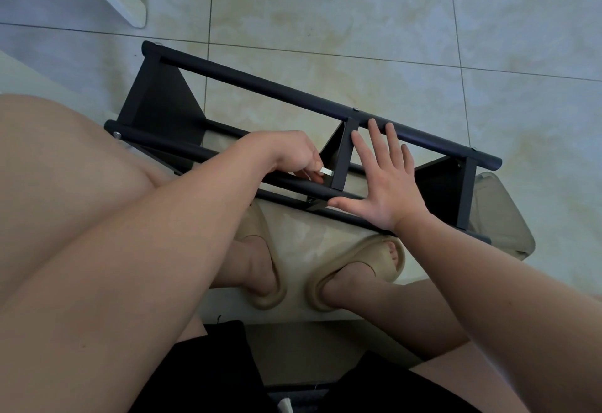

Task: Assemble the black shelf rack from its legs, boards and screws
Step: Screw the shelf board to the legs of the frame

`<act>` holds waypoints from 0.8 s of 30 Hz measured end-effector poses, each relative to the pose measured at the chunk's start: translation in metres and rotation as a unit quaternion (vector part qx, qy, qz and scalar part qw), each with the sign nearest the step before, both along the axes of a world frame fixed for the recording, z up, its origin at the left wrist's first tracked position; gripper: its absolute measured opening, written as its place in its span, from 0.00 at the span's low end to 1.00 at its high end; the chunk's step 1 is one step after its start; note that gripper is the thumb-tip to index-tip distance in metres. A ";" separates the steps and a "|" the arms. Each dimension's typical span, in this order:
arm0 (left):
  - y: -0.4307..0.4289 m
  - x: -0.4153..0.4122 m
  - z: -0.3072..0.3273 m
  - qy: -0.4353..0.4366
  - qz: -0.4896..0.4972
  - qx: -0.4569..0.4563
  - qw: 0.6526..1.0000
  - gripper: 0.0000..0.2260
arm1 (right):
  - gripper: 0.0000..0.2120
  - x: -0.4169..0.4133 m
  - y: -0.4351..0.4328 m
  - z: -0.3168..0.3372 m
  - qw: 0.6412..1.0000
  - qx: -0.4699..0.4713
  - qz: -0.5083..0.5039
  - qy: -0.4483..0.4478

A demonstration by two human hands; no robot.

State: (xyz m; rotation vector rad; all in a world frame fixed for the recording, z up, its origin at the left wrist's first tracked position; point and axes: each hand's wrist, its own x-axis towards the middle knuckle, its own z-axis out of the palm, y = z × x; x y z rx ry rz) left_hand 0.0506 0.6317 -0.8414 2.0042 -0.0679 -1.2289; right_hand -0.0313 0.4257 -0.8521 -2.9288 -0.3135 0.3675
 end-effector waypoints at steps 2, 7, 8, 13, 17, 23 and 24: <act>0.000 0.000 -0.001 -0.017 -0.024 0.011 1.000 0.11 | 0.58 0.000 0.000 0.000 1.000 0.002 -0.002 0.003; 0.000 0.000 -0.001 -0.046 -0.087 0.054 0.994 0.12 | 0.58 0.000 0.001 0.001 1.000 0.000 -0.004 0.006; -0.001 0.000 0.000 -0.048 -0.096 0.058 0.993 0.11 | 0.58 0.000 0.001 0.001 1.000 -0.001 -0.004 0.007; -0.003 0.000 0.005 -0.084 -0.113 0.081 0.987 0.07 | 0.58 0.001 0.000 0.001 1.000 -0.006 -0.001 0.007; -0.002 0.002 0.011 -0.116 -0.111 0.098 0.982 0.06 | 0.57 0.003 -0.002 0.001 1.000 -0.008 0.000 0.007; -0.006 0.002 0.009 -0.131 -0.114 0.087 0.981 0.11 | 0.57 0.004 -0.002 0.003 1.000 -0.005 0.000 0.009; -0.007 0.003 0.008 -0.124 -0.107 0.075 0.984 0.10 | 0.57 0.004 -0.002 0.003 1.000 -0.006 0.000 0.010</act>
